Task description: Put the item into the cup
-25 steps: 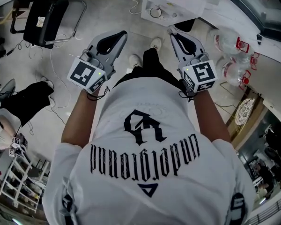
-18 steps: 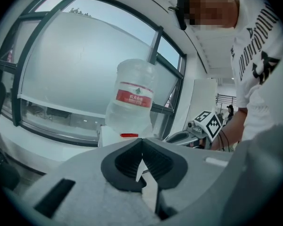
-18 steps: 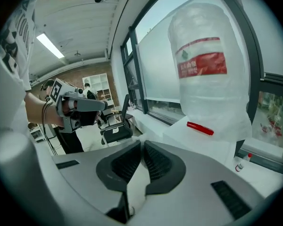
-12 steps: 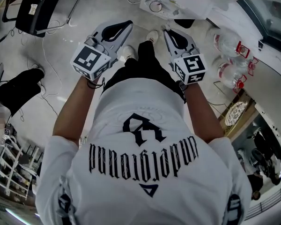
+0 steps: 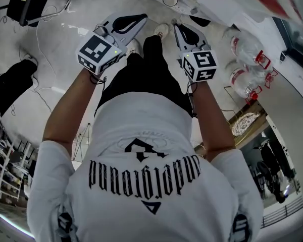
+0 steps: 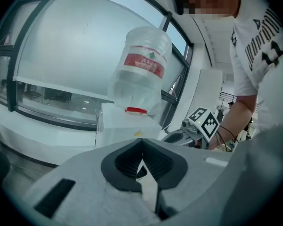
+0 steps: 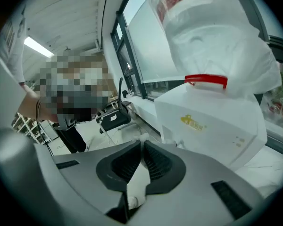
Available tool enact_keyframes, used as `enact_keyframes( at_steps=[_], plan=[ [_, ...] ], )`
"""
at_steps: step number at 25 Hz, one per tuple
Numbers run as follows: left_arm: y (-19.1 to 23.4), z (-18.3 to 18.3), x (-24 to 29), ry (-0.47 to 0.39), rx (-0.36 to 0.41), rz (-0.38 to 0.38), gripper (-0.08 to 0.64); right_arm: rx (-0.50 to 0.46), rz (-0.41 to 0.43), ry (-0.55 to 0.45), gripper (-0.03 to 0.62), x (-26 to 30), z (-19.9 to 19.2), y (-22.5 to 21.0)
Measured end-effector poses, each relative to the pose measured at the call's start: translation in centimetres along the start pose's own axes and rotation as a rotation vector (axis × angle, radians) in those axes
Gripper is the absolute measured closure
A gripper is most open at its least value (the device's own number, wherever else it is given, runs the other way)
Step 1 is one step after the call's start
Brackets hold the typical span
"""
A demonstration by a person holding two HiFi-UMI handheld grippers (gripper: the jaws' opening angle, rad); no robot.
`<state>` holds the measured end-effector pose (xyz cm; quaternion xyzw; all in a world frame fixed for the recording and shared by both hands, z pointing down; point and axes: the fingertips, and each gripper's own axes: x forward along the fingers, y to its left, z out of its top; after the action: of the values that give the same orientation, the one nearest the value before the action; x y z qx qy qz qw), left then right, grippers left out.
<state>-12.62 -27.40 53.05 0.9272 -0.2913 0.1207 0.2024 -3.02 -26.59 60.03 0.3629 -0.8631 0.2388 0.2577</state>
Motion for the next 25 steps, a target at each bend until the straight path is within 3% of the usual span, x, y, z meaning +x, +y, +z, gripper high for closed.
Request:
enact_keyframes(
  at_steps=[15, 25],
  plan=[
    [3.9, -6.4, 5.8, 0.085, -0.014, -0.035, 0.545, -0.014, -0.05, 0.072, 0.561, 8.4, -5.0, -5.1],
    [5.9, -11.0, 8.1, 0.15, -0.046, -0.03, 0.545, 0.035, -0.098, 0.102, 0.56, 12.8, -8.4, -7.9]
  ],
)
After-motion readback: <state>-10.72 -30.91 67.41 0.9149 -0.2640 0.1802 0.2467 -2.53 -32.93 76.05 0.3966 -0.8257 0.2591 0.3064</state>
